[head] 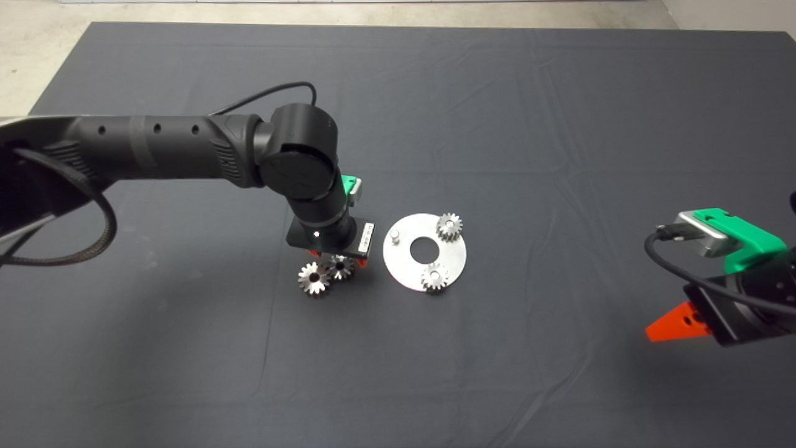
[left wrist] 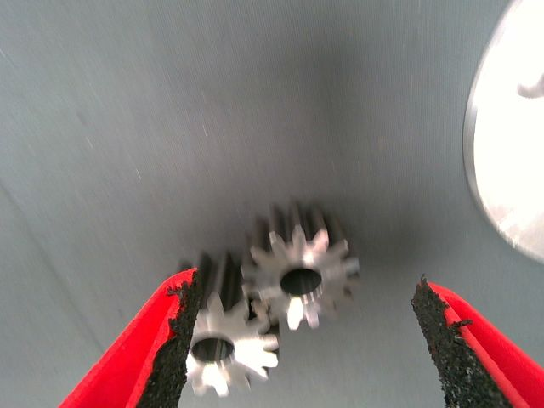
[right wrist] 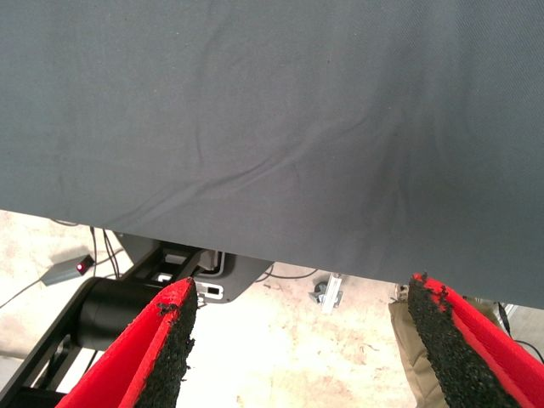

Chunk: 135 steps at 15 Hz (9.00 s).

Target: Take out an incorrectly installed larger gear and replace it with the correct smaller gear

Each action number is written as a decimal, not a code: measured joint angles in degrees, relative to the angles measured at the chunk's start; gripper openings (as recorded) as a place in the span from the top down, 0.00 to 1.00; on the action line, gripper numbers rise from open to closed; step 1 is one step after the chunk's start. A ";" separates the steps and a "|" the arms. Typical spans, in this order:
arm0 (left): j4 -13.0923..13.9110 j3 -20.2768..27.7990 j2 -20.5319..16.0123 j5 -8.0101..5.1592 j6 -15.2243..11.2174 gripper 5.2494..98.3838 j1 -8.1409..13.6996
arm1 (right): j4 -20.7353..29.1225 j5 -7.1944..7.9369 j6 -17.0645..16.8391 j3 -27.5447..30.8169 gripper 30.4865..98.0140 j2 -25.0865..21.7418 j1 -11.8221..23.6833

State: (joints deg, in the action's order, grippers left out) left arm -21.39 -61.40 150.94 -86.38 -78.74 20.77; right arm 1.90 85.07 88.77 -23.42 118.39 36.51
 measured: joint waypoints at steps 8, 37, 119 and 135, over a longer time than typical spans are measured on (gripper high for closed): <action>-2.70 -0.11 -0.15 0.06 0.24 0.37 -3.47 | 0.00 0.49 0.00 0.30 0.47 -0.14 0.04; -4.16 -1.88 -0.04 0.61 1.49 0.28 -5.53 | 0.00 1.29 0.00 0.33 0.47 -0.73 0.20; 3.81 -5.66 -0.17 1.74 4.44 0.68 -3.30 | -0.01 1.25 -0.02 -0.17 0.47 -0.50 0.20; 6.07 -5.57 0.00 1.07 4.33 0.73 -3.24 | 0.00 1.07 -0.44 -0.52 0.47 -0.47 0.20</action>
State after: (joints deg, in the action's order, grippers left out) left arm -15.32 -66.98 150.94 -85.31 -74.41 17.53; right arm 1.90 86.14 88.33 -23.94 117.92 36.71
